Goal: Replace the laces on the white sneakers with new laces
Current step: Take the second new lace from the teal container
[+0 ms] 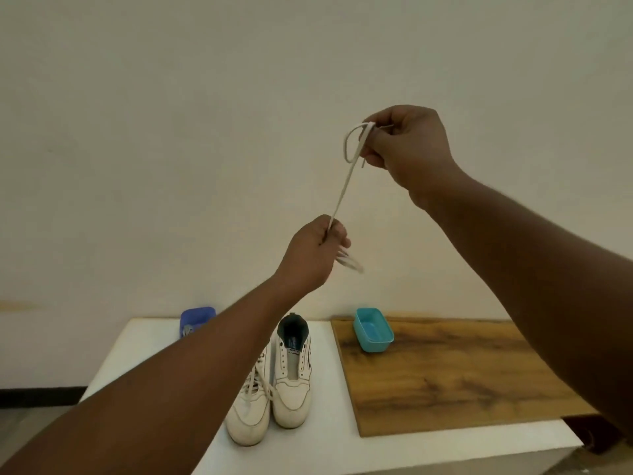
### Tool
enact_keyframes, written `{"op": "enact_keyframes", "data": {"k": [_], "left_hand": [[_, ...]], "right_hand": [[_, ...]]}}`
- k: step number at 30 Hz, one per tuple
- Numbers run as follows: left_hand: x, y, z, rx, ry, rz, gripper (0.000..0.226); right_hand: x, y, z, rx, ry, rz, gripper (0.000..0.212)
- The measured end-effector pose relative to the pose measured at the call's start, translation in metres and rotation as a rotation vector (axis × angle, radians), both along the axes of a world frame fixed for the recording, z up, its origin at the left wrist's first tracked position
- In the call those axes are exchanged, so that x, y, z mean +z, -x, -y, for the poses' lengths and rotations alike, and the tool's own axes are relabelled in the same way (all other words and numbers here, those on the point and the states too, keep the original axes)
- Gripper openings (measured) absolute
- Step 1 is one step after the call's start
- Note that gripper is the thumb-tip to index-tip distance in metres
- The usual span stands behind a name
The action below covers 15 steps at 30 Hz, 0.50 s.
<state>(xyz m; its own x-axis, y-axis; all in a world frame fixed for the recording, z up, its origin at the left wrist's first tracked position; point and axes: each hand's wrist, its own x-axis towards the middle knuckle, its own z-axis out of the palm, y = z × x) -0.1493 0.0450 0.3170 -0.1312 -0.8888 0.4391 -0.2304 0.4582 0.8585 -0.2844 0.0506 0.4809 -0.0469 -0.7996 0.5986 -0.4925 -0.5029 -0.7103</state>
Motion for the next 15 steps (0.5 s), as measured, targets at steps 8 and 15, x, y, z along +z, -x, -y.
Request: {"op": "enact_keyframes", "data": {"k": [8, 15], "left_hand": [[-0.037, -0.057, -0.019, 0.102, -0.198, 0.378, 0.04], [0.007, -0.054, -0.031, 0.062, -0.187, -0.028, 0.019]], "right_hand": [[0.054, 0.015, -0.012, -0.18, 0.05, 0.079, 0.014], [0.027, 0.016, -0.008, -0.208, -0.141, -0.116, 0.012]]}}
